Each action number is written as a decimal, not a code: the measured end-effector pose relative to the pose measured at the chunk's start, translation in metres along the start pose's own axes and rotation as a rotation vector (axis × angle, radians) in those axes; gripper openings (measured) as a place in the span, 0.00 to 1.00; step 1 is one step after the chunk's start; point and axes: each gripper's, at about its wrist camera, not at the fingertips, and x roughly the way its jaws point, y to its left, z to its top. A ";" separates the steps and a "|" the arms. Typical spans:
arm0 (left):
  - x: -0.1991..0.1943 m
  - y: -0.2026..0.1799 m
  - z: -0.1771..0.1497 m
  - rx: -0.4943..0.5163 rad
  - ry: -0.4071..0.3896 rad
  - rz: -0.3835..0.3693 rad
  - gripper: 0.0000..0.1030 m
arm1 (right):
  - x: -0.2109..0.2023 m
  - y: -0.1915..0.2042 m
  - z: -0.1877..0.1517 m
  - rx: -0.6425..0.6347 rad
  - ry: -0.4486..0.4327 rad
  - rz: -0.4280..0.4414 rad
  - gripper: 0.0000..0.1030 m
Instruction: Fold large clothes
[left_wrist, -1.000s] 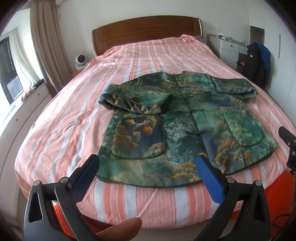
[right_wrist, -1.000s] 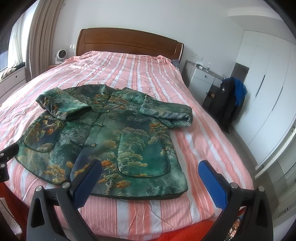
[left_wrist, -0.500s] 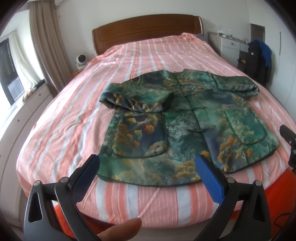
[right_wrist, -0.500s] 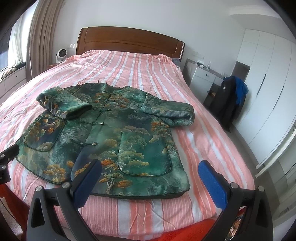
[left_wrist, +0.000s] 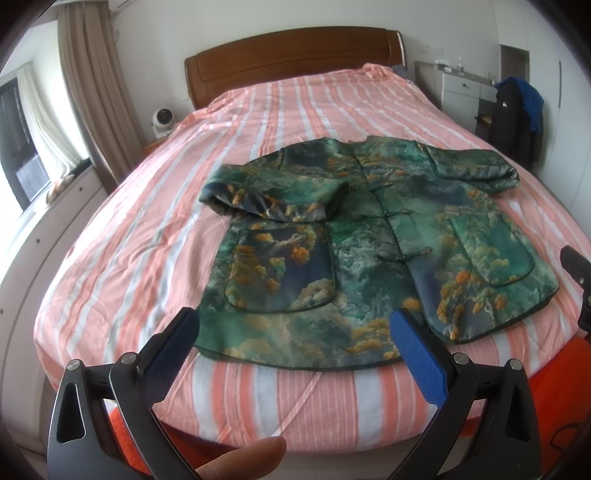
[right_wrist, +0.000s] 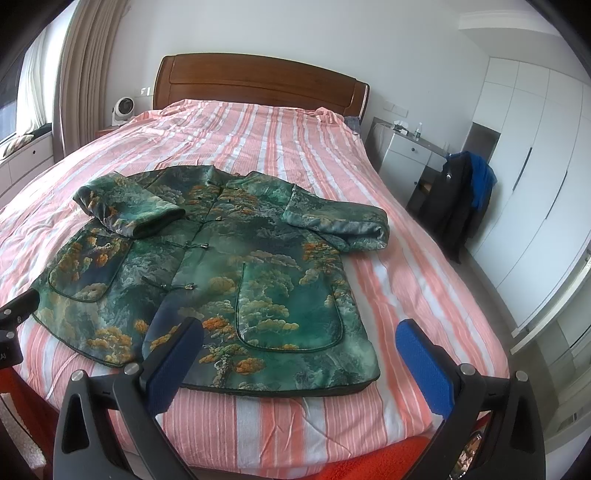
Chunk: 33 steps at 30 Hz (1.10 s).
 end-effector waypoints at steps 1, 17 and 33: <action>0.000 0.000 0.000 -0.001 0.001 -0.001 1.00 | 0.000 0.001 0.000 -0.001 0.001 0.000 0.99; 0.012 0.018 -0.002 -0.030 0.027 0.002 1.00 | 0.000 0.004 -0.001 0.020 -0.008 0.024 0.99; 0.157 0.103 -0.041 -0.211 0.354 -0.228 0.99 | 0.148 -0.139 -0.092 0.541 0.269 0.451 0.99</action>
